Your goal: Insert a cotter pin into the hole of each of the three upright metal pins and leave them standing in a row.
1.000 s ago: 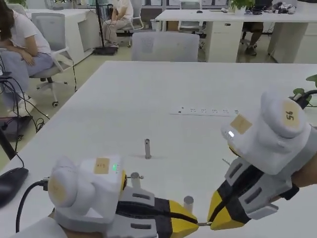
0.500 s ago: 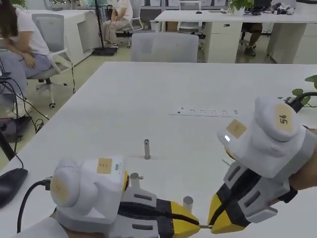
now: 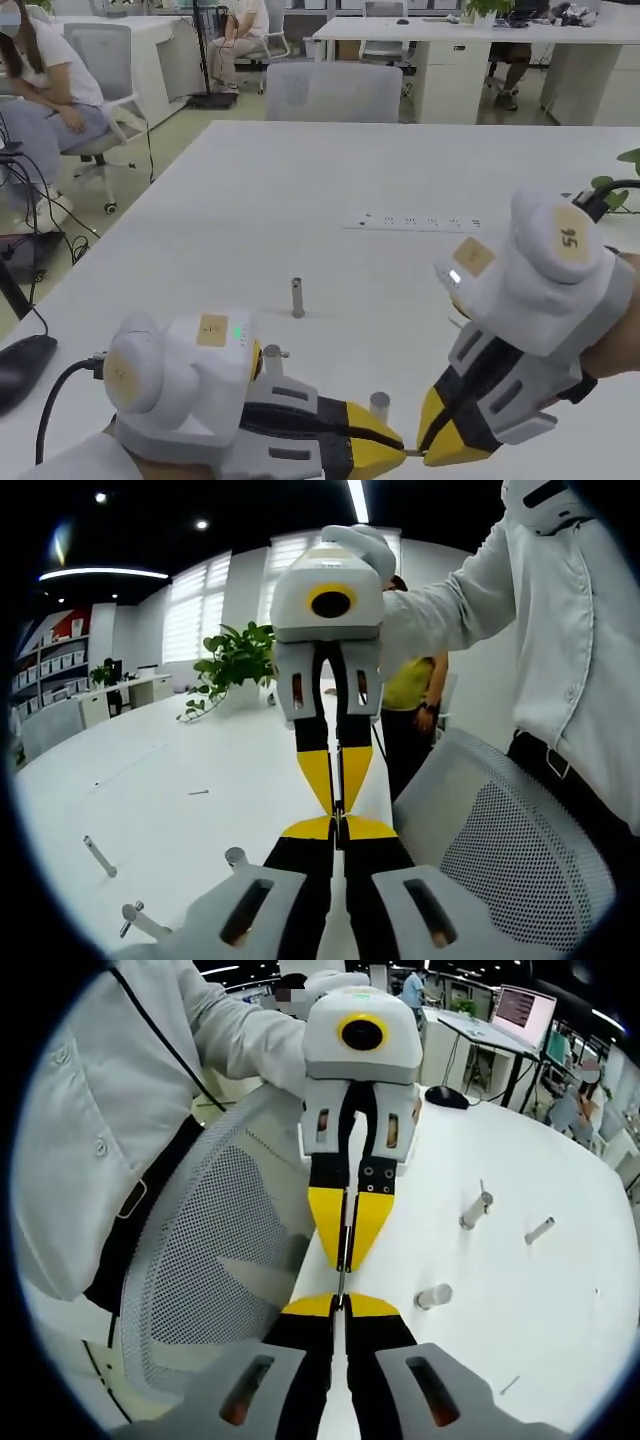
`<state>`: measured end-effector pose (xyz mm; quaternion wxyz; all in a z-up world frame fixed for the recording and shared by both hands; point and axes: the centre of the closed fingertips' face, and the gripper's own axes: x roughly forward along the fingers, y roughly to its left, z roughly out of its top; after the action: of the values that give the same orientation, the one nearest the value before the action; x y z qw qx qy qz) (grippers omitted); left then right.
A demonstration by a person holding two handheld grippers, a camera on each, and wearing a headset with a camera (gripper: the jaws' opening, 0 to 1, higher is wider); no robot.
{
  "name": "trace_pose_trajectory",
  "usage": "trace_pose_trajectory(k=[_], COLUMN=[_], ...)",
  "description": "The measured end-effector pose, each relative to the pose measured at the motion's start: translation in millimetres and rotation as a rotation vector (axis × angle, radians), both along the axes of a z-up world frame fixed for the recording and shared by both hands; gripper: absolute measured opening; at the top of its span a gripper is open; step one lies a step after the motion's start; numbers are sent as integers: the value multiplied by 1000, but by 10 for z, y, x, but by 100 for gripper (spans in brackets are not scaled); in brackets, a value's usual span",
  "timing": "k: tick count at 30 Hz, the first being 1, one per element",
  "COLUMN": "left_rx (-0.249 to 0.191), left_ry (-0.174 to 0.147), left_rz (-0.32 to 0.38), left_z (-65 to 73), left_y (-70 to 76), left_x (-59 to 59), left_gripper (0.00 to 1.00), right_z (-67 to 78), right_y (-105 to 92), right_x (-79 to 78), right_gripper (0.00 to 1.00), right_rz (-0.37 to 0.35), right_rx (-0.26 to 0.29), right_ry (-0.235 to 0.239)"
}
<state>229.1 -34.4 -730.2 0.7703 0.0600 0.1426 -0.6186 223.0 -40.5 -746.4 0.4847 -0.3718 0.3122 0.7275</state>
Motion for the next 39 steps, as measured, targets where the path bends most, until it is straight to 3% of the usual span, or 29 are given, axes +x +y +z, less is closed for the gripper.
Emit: trace_pose_trajectory(k=[5,7,9,11,16,22,29,35,39], left_rx=[1,0,4,5,6,-1,19,34,52], left_ry=[-9,8,0,13,-3,8,5,20,13], left_rz=[3,10,21,40,46,61,91,126,139], left_z=[-10,-17,-25,-42,-51,-75,-198,-317,-404], left_y=[-5,-16,-8,9,36,92,176,272,326], left_x=[17,17,44,77,104,145,222,330,418], left_gripper=[1,2,6,11,15,18,19,22,23], right_z=[6,5,9,8,-5,-36,-97,-132,-142], right_y=[-6,-12,-15,-18,-38,-74,-170,-244,-305], right_x=[32,37,36,34,57,95,223,282,314], right_gripper=[3,3,3,3,3,3,3,3,3], right_rz=[-7,-7,-10,-10,-25,-52,-128,-171,-195], right_rx=[5,5,8,9,12,13,4,-5,-9], right_ry=[-16,-18,-16,-15,-12,-11,-16,-19,-18])
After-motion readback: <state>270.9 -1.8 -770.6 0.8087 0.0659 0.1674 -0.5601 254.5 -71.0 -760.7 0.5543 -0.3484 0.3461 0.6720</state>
